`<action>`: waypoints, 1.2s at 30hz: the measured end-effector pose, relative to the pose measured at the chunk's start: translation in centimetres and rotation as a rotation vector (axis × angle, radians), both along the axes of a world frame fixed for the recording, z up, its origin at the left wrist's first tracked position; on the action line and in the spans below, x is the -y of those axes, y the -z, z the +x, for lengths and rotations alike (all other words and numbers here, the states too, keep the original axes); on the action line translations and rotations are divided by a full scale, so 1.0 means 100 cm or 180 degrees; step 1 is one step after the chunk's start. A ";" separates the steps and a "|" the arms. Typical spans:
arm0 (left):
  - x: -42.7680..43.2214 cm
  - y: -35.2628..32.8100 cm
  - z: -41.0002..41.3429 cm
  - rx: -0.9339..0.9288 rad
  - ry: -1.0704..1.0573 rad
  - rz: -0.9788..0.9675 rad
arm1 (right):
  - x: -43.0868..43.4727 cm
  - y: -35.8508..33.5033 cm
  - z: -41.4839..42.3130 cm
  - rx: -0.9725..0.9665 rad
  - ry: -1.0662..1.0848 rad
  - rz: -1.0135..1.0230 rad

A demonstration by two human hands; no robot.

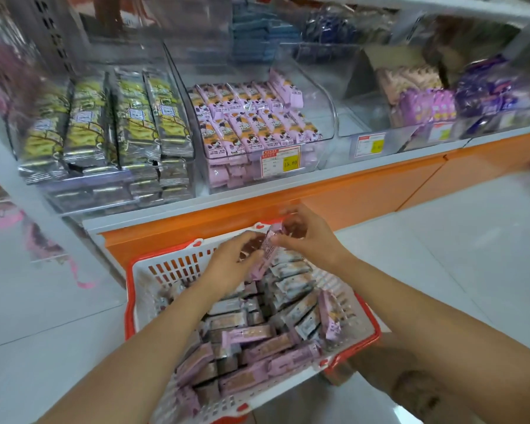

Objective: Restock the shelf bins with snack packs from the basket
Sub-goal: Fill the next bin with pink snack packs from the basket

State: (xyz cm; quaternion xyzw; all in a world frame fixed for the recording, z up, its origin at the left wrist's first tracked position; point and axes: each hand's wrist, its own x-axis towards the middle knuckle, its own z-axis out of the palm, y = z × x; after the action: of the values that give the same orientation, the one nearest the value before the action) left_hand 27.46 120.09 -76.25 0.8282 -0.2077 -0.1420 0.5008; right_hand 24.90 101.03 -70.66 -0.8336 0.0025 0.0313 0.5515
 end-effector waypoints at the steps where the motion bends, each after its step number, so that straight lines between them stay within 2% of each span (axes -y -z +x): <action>1: 0.002 -0.006 0.000 -0.0040 -0.0072 -0.0168 | 0.000 -0.006 -0.002 0.0075 0.0046 0.0109; 3: 0.005 -0.020 0.000 -0.0213 -0.0223 -0.0506 | 0.000 -0.015 -0.009 0.0213 0.0050 0.0146; 5: 0.007 -0.035 -0.001 -0.0370 -0.0368 -0.0811 | 0.000 -0.020 -0.018 0.0332 -0.0056 -0.0116; 11: 0.012 -0.067 -0.004 -0.0448 -0.0451 -0.1227 | -0.009 -0.039 -0.036 0.0868 -0.0019 -0.0562; 13: 0.013 -0.079 -0.005 -0.0246 -0.0404 -0.1233 | -0.006 -0.048 -0.031 0.0914 0.0039 -0.0569; 14: 0.012 -0.085 -0.005 0.0089 -0.0435 -0.1069 | -0.003 -0.054 -0.027 0.0930 0.0077 -0.0544; 15: 0.010 -0.089 -0.003 0.0680 -0.0600 -0.0746 | 0.001 -0.060 -0.022 0.0959 0.0143 -0.0514; 17: 0.002 -0.101 0.004 0.2165 -0.1129 0.0082 | 0.006 -0.076 -0.008 0.1057 0.0320 -0.0483; 19: -0.008 -0.111 0.015 0.2925 -0.1467 0.0674 | 0.011 -0.093 0.011 0.1144 0.0498 -0.0633; 23: -0.026 -0.114 0.040 0.3105 -0.1386 0.1647 | 0.016 -0.118 0.060 0.1261 0.0784 -0.1137; 28: -0.039 -0.096 0.054 0.3187 -0.1323 0.2132 | 0.011 -0.130 0.120 0.1123 0.1107 -0.1791; 36: -0.036 -0.083 0.064 0.3375 -0.1445 0.2111 | -0.006 -0.128 0.205 0.1036 0.1370 -0.2454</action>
State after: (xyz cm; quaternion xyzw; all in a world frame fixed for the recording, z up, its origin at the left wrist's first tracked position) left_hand 33.87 123.69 -67.91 0.9193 -0.1916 0.3372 0.0669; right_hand 45.38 101.65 -57.83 -0.9522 0.1003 -0.2181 0.1888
